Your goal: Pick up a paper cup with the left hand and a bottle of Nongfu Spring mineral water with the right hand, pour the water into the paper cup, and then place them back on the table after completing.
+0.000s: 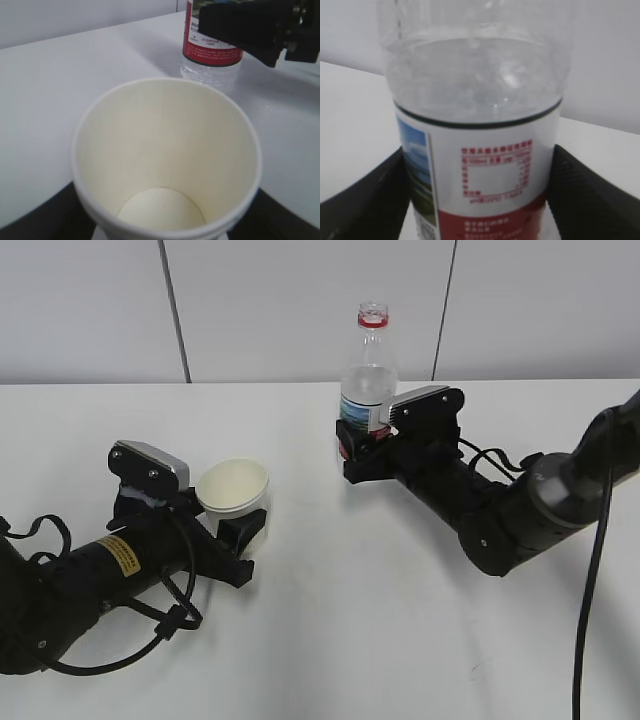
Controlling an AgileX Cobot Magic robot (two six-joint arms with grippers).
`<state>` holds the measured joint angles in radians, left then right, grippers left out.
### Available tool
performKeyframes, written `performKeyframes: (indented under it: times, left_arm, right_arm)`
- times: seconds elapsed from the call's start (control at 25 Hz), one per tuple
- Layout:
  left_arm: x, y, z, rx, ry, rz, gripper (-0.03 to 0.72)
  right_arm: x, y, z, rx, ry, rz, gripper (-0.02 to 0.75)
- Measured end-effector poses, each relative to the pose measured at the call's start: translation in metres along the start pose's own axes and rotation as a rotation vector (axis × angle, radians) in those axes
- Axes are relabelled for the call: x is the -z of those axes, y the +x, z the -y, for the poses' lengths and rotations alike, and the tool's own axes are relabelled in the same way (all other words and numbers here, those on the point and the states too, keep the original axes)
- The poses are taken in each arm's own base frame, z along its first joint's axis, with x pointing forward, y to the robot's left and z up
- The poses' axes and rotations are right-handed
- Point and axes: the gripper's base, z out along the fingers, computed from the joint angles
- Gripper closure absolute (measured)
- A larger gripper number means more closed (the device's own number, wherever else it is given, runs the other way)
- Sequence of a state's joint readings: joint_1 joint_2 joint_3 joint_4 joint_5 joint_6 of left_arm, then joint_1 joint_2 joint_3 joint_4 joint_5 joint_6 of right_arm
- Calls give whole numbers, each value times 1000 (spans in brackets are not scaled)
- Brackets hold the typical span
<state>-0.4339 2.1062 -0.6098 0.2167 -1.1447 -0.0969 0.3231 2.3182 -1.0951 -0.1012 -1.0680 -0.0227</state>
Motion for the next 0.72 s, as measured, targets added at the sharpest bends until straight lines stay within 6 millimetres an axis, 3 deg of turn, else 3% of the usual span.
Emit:
performKeyframes:
  times: [0.2, 0.48, 0.72]
  left_arm:
    - [0, 0, 0, 0, 0, 0, 246]
    - [0, 0, 0, 0, -1, 0, 255]
    - [0, 0, 0, 0, -1, 0, 262]
  right_arm:
    - [-5, 2, 1, -1, 4, 0, 166]
    - [-6, 2, 0, -2, 4, 2, 300]
    - [-6, 2, 0, 3, 4, 9, 311]
